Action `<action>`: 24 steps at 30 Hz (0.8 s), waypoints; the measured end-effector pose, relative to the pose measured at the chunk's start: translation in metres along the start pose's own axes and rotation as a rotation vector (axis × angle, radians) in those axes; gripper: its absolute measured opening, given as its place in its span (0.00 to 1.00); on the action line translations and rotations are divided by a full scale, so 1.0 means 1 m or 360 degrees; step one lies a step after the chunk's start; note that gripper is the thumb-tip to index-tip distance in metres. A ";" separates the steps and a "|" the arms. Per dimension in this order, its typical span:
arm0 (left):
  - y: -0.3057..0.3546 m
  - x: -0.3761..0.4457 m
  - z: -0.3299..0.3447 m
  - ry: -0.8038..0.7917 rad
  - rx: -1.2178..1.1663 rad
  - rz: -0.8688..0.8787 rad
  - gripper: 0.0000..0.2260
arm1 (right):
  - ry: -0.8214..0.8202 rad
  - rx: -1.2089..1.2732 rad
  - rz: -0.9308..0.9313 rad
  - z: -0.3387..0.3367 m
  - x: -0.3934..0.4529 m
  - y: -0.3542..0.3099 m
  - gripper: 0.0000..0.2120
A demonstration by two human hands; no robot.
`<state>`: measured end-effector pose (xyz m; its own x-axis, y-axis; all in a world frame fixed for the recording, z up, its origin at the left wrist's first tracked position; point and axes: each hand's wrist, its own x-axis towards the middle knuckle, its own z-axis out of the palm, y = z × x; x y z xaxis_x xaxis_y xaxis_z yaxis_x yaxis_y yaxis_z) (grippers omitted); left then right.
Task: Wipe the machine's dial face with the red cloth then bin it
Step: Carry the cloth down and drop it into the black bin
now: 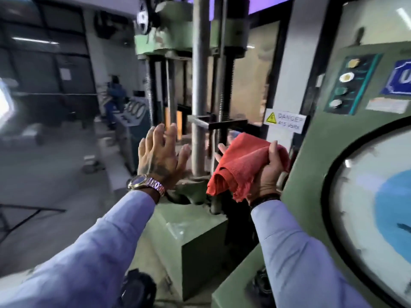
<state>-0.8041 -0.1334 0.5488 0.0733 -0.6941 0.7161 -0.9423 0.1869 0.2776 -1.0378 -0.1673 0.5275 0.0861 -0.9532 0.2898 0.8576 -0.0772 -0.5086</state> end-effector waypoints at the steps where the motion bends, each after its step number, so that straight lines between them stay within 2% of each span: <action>1: -0.014 -0.007 -0.005 -0.0002 0.0036 -0.0027 0.35 | -0.0045 0.0033 0.0090 0.002 0.003 0.015 0.50; 3: -0.046 -0.021 -0.012 -0.0008 0.0105 -0.0068 0.36 | -0.0070 0.0064 0.0225 0.005 0.007 0.049 0.51; 7: -0.111 -0.051 -0.011 -0.0084 0.0259 -0.0141 0.34 | -0.0120 0.0040 0.0327 0.002 0.012 0.115 0.37; 9: -0.146 -0.073 -0.003 -0.0111 0.0316 -0.0159 0.34 | -0.0085 -0.0005 0.0391 -0.003 0.010 0.151 0.35; 14: -0.248 -0.141 0.030 -0.0290 0.0461 -0.0226 0.34 | 0.0057 -0.0075 0.0644 -0.027 0.006 0.251 0.34; 17: -0.309 -0.175 0.055 -0.0377 0.0531 -0.0217 0.35 | 0.0207 -0.0029 0.0762 -0.051 0.006 0.307 0.40; 21: -0.377 -0.217 0.091 -0.0528 0.0575 -0.0270 0.35 | 0.0391 -0.0012 0.0867 -0.081 -0.002 0.385 0.28; 24: -0.408 -0.246 0.118 -0.0622 0.0546 -0.0307 0.35 | 0.0556 -0.0081 0.0947 -0.110 -0.016 0.433 0.30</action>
<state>-0.4767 -0.1209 0.1837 0.1903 -0.9118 0.3638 -0.9809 -0.1611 0.1093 -0.7240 -0.2174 0.2133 0.3590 -0.8752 -0.3242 0.6892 0.4828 -0.5402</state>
